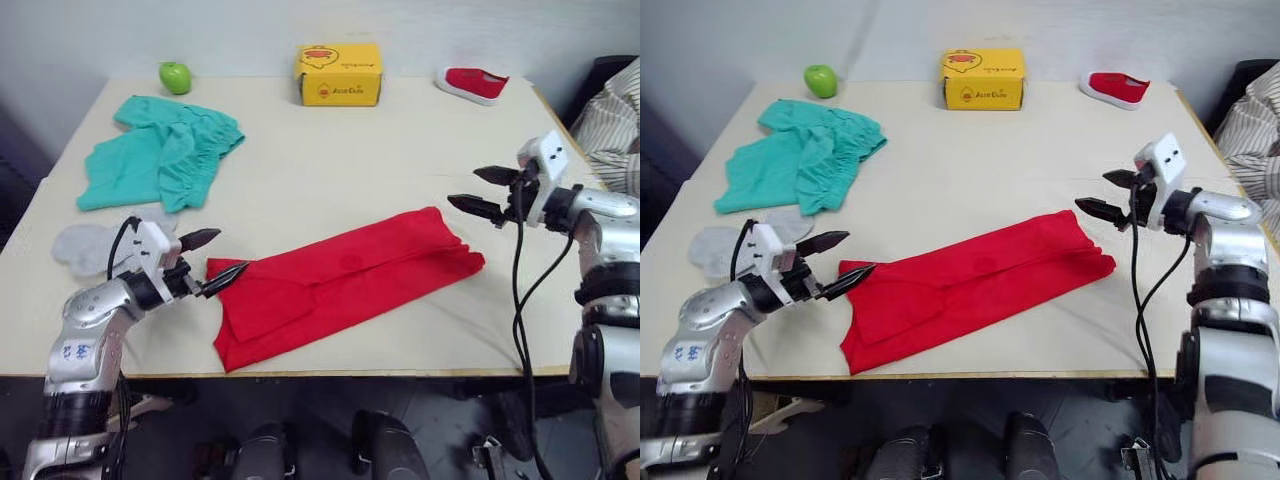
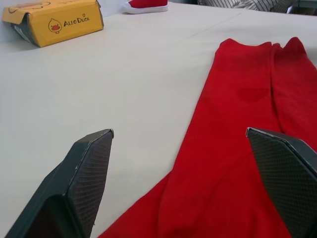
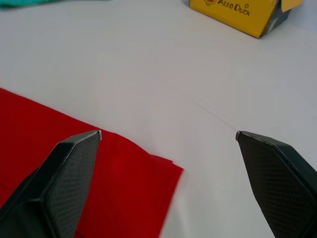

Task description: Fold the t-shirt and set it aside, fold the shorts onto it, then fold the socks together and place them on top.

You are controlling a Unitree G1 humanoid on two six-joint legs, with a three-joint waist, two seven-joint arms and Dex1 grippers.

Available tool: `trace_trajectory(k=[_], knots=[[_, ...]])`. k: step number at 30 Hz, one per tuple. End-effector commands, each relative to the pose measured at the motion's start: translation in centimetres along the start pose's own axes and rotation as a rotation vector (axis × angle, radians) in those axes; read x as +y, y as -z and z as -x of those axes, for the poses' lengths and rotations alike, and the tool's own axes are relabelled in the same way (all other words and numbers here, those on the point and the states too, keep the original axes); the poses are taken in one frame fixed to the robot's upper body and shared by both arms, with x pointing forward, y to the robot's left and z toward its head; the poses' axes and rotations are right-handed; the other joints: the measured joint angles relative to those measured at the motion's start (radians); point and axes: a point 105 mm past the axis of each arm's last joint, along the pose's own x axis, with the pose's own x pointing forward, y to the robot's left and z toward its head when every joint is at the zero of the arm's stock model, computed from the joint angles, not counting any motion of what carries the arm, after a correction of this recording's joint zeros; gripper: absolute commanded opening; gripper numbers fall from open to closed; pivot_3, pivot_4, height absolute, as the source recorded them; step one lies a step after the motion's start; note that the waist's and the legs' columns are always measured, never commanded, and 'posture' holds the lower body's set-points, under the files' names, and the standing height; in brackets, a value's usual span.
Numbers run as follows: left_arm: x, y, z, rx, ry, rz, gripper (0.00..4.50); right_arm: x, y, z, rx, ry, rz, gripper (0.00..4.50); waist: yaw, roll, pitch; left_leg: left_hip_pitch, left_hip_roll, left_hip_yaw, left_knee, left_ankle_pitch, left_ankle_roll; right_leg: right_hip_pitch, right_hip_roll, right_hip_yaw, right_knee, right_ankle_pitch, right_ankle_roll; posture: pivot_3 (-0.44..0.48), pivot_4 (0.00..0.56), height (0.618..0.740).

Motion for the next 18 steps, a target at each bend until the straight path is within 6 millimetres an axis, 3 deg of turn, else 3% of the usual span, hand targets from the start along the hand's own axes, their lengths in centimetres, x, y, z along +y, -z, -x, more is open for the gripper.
trace_trajectory(k=[1,5,9,12,18], knots=[[0.6,-0.1,-0.9,0.041,0.084,-0.041,4.50,2.5,-1.3,3.0,-0.025,-0.008,-0.198,4.48,0.013,0.001,0.000,0.000,0.001,0.000,0.000,0.000,-0.001,0.000,0.001,0.000,-0.001,0.000,0.000,0.000,0.150,0.740],[1.9,0.2,-2.6,0.120,0.175,-0.069,4.50,9.0,1.5,5.8,0.128,-0.075,-0.473,4.48,0.044,0.002,0.001,-0.003,0.002,-0.002,0.002,0.000,-0.001,-0.002,0.001,0.001,-0.001,0.000,0.000,0.000,0.150,0.740],[2.7,0.7,-4.4,0.186,0.230,-0.054,4.50,12.1,4.1,7.0,0.198,-0.002,-0.637,4.48,0.044,0.002,0.001,-0.004,0.002,0.001,0.002,-0.001,0.000,-0.003,0.001,0.001,-0.002,0.000,0.000,0.000,0.150,0.740],[2.8,1.7,-5.7,0.247,0.262,-0.027,4.50,13.0,6.3,6.6,0.242,0.068,-0.685,4.48,0.040,0.001,0.001,-0.004,0.002,0.002,0.002,-0.001,0.000,-0.004,0.002,0.001,-0.002,0.000,0.001,0.000,0.150,0.740],[1.9,2.6,-7.8,0.300,0.345,-0.022,4.50,12.5,8.7,5.6,0.326,0.207,-0.665,4.48,0.032,0.000,0.000,-0.014,0.000,0.007,0.003,0.000,0.001,-0.019,0.002,0.005,0.004,0.001,0.001,0.000,0.150,0.740]])
